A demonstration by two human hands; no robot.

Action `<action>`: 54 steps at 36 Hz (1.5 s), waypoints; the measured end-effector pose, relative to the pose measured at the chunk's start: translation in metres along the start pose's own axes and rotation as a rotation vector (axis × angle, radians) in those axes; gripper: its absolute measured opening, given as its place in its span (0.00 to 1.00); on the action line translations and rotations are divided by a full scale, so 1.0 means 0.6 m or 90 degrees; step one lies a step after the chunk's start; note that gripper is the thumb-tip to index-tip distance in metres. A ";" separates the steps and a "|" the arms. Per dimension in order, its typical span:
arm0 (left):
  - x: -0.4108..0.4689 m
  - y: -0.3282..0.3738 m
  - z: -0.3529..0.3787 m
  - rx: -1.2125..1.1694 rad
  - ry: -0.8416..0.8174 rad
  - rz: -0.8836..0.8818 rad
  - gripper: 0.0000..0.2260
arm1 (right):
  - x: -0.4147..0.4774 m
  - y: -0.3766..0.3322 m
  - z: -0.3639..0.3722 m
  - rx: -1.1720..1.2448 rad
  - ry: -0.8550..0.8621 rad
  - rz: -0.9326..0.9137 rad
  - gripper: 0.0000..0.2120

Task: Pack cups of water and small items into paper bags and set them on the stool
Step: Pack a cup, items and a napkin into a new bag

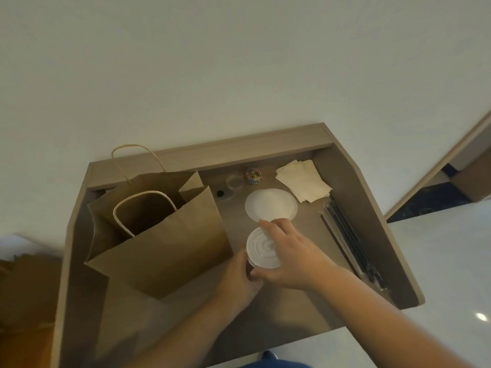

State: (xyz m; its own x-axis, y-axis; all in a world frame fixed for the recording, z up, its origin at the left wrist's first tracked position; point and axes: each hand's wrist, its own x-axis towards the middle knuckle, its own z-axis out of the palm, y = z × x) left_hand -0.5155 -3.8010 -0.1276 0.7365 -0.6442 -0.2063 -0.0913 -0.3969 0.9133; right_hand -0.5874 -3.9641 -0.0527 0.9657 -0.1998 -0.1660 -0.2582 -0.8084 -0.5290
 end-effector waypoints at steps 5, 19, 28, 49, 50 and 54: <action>-0.001 0.011 0.002 -0.057 -0.009 -0.006 0.28 | 0.001 0.007 0.004 0.029 0.005 -0.015 0.51; -0.002 0.007 -0.001 0.071 0.007 0.060 0.19 | -0.007 0.009 0.019 -0.121 0.048 -0.068 0.37; -0.002 0.012 0.005 -0.003 0.007 0.066 0.22 | -0.003 0.003 0.026 -0.210 0.048 -0.097 0.32; -0.001 0.003 0.012 0.014 0.020 0.017 0.23 | 0.006 -0.008 0.022 -0.303 0.011 -0.154 0.34; 0.000 0.001 0.010 0.002 0.031 0.017 0.23 | 0.007 -0.008 0.021 -0.295 0.006 -0.159 0.34; 0.002 -0.002 0.009 0.025 0.022 0.074 0.21 | 0.006 -0.009 0.012 -0.267 -0.027 -0.160 0.30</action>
State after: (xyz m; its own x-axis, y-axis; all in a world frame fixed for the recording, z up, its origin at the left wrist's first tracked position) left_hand -0.5183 -3.8050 -0.1309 0.7419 -0.6648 -0.0874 -0.2024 -0.3464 0.9160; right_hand -0.5826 -3.9565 -0.0567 0.9924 0.0462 -0.1138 0.0255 -0.9838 -0.1773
